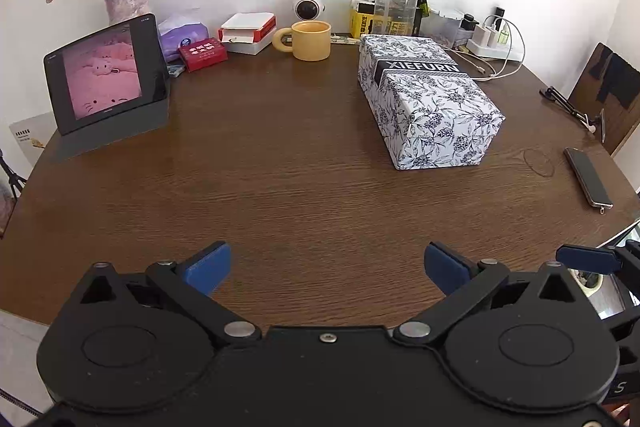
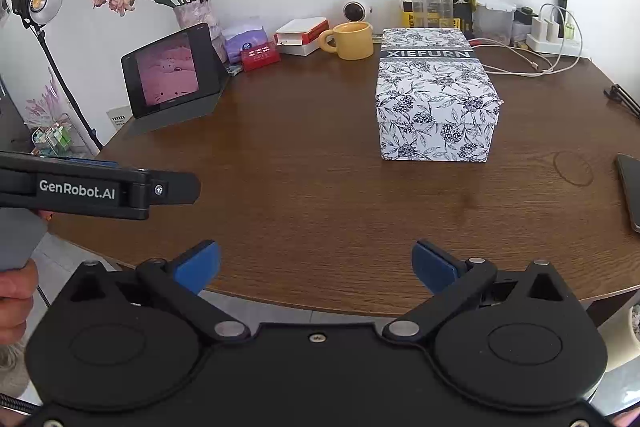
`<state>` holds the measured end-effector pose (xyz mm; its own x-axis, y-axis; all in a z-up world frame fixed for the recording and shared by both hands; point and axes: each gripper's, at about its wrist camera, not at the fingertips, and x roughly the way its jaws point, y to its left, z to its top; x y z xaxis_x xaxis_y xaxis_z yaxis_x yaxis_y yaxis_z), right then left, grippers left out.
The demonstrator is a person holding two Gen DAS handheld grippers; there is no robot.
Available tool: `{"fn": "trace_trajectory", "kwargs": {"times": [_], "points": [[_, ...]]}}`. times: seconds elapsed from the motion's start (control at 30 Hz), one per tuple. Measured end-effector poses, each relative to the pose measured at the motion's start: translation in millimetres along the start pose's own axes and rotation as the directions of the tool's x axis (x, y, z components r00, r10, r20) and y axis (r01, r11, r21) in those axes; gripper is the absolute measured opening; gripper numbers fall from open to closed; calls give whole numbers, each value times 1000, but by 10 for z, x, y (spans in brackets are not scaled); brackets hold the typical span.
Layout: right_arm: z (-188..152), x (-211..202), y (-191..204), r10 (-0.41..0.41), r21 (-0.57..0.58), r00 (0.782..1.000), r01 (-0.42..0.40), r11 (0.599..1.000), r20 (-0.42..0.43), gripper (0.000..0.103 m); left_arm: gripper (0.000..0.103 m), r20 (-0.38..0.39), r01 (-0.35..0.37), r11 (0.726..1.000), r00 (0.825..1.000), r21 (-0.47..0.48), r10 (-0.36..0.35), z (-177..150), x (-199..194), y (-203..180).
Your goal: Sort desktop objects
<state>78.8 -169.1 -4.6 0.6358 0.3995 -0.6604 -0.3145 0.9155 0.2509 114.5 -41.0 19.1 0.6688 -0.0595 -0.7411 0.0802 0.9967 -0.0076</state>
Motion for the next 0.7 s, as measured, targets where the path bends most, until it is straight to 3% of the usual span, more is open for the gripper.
{"fn": "trace_trajectory", "kwargs": {"times": [0.27, 0.7], "points": [[6, 59, 21, -2, -3, 1000, 2, 1000, -11, 103, 103, -13, -56, 998, 998, -6, 56, 22, 72, 35], [-3, 62, 47, 1, -1, 1000, -1, 1000, -22, 103, 103, -2, -53, 999, 999, -1, 53, 22, 42, 44]]}}
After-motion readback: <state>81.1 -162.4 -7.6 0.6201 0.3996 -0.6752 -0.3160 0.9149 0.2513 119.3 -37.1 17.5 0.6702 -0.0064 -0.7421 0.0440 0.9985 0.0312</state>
